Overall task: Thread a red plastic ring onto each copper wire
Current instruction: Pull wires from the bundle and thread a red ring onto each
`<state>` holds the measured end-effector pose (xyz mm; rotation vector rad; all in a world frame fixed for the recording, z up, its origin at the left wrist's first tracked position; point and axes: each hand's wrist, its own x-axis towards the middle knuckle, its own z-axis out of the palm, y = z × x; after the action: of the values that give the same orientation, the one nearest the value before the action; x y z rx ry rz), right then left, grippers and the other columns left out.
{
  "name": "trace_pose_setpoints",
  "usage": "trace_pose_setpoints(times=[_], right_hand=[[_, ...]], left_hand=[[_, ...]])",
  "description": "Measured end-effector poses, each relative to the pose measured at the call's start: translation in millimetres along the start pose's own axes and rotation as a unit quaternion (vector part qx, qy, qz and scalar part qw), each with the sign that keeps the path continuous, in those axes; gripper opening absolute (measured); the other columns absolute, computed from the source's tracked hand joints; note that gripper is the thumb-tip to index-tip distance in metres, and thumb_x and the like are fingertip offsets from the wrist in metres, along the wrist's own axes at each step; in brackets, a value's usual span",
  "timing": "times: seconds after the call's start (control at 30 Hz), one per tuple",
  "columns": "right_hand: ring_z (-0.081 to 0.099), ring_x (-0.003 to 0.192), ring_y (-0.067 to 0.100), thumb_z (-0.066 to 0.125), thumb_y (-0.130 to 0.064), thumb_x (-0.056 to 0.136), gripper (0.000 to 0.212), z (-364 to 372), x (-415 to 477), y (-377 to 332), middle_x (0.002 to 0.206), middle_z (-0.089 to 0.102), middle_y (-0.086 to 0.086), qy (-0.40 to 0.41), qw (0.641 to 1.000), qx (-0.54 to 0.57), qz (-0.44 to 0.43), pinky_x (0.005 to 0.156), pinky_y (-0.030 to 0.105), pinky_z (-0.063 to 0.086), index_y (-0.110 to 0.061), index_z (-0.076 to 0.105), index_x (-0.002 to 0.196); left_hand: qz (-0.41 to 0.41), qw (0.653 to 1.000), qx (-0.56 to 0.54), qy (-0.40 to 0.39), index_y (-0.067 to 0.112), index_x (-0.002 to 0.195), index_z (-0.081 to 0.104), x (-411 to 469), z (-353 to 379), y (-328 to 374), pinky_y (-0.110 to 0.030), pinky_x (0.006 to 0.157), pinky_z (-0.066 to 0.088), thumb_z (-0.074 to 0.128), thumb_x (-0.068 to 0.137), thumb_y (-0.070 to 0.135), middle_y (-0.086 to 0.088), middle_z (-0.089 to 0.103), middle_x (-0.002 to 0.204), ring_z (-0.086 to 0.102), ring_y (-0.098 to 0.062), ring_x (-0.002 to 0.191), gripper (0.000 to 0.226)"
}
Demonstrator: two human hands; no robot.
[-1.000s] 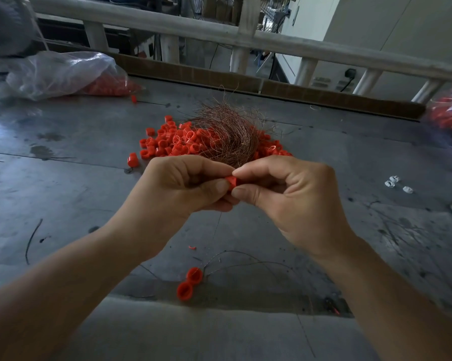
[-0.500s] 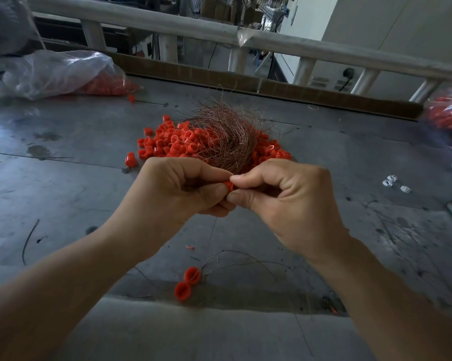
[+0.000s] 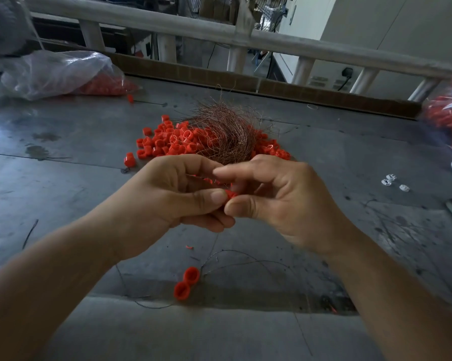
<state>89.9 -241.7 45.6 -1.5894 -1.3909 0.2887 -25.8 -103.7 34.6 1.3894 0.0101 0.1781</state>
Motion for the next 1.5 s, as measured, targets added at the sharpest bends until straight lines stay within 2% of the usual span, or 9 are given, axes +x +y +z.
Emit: trace_pose_setpoints(times=[0.17,0.3,0.7,0.83,1.0,1.1,1.17,1.27,1.5], right_hand=[[0.05,0.076,-0.004,0.061,-0.025,0.076,0.014,2.5,1.3,-2.5,0.08,0.051,-0.013,-0.028,0.997,-0.072,-0.019,0.068,0.009,0.038,-0.02,0.065,0.089],[0.047,0.072,-0.005,0.059,-0.021,0.081,0.011,5.8,-0.6,-4.0,0.079,0.047,-0.014,-0.025,0.994,-0.103,-0.021,0.067,0.008,0.037,-0.011,0.063,0.083],[0.052,0.071,0.0,0.061,-0.024,0.078,0.006,12.7,-4.8,-11.2,0.076,0.052,-0.011,-0.012,0.999,-0.048,0.008,0.065,0.011,0.041,-0.02,0.059,0.075],[0.055,0.07,-0.001,0.068,-0.027,0.069,0.011,13.2,-3.9,-11.5,0.078,0.058,-0.007,0.008,0.994,0.094,0.057,0.065,0.014,0.045,-0.029,0.062,0.079],[0.065,0.079,0.011,0.054,-0.031,0.077,0.031,10.4,-1.6,-11.8,0.084,0.067,-0.003,-0.04,0.95,0.275,0.145,0.072,0.023,0.054,-0.016,0.057,0.104],[0.059,0.053,0.01,0.06,-0.032,0.075,0.025,11.2,-1.8,-13.4,0.062,0.061,-0.004,-0.035,0.931,0.323,0.168,0.051,0.024,0.053,-0.014,0.061,0.093],[0.043,0.039,0.004,0.061,-0.031,0.072,0.016,5.1,-0.9,-12.6,0.052,0.053,-0.007,0.001,0.944,0.28,0.173,0.036,0.016,0.038,-0.017,0.063,0.081],[0.031,0.037,0.004,0.06,-0.029,0.071,0.013,-8.0,-0.2,-9.2,0.052,0.049,0.001,0.024,0.963,0.2,0.178,0.034,0.013,0.025,-0.016,0.064,0.072],[0.051,0.045,0.0,0.067,-0.016,0.081,0.015,-27.1,-1.5,3.7,0.048,0.056,-0.012,-0.117,0.965,-0.059,0.226,0.042,0.016,0.042,-0.022,0.063,0.067]], left_hand=[[-0.003,0.999,-0.033,0.006,0.016,0.097,0.066,0.5,0.6,0.3,-0.024,0.054,0.055,0.08,0.055,0.03,-0.016,0.069,0.072,0.069,-0.025,0.064,0.047],[0.038,0.998,0.056,0.019,0.023,0.114,0.049,-0.3,8.0,1.1,-0.024,0.057,0.054,0.078,0.055,0.04,-0.016,0.07,0.073,0.069,-0.025,0.065,0.069],[0.06,0.996,0.058,0.025,0.028,0.115,0.055,-5.3,11.0,2.5,-0.026,0.05,0.052,0.079,0.06,0.043,-0.017,0.067,0.067,0.067,-0.028,0.057,0.062],[0.034,0.999,0.003,0.024,0.023,0.105,0.065,-3.7,6.1,7.7,-0.025,0.046,0.052,0.083,0.054,0.042,-0.014,0.067,0.066,0.067,-0.027,0.054,0.058],[0.101,0.99,-0.093,0.038,0.014,0.095,0.071,-2.1,1.8,12.9,-0.021,0.057,0.055,0.075,0.061,0.021,-0.009,0.072,0.076,0.07,-0.017,0.065,0.035],[0.107,0.986,-0.106,0.068,0.013,0.087,0.074,-1.0,0.2,15.2,-0.019,0.056,0.054,0.066,0.058,0.016,-0.009,0.072,0.076,0.07,-0.016,0.065,0.03],[0.108,0.986,-0.093,0.088,0.012,0.078,0.074,-1.0,-2.8,15.6,-0.018,0.052,0.053,0.064,0.054,0.014,-0.008,0.072,0.073,0.069,-0.015,0.06,0.026],[0.109,0.989,-0.054,0.085,0.013,0.062,0.07,-0.6,-9.7,14.3,-0.016,0.049,0.051,0.077,0.053,0.021,-0.006,0.07,0.071,0.066,-0.012,0.055,0.014],[-0.048,0.965,0.246,0.081,0.028,0.069,0.069,2.7,-11.6,1.2,-0.019,0.042,0.048,0.078,0.04,0.033,-0.002,0.066,0.059,0.067,-0.019,0.051,0.031]])
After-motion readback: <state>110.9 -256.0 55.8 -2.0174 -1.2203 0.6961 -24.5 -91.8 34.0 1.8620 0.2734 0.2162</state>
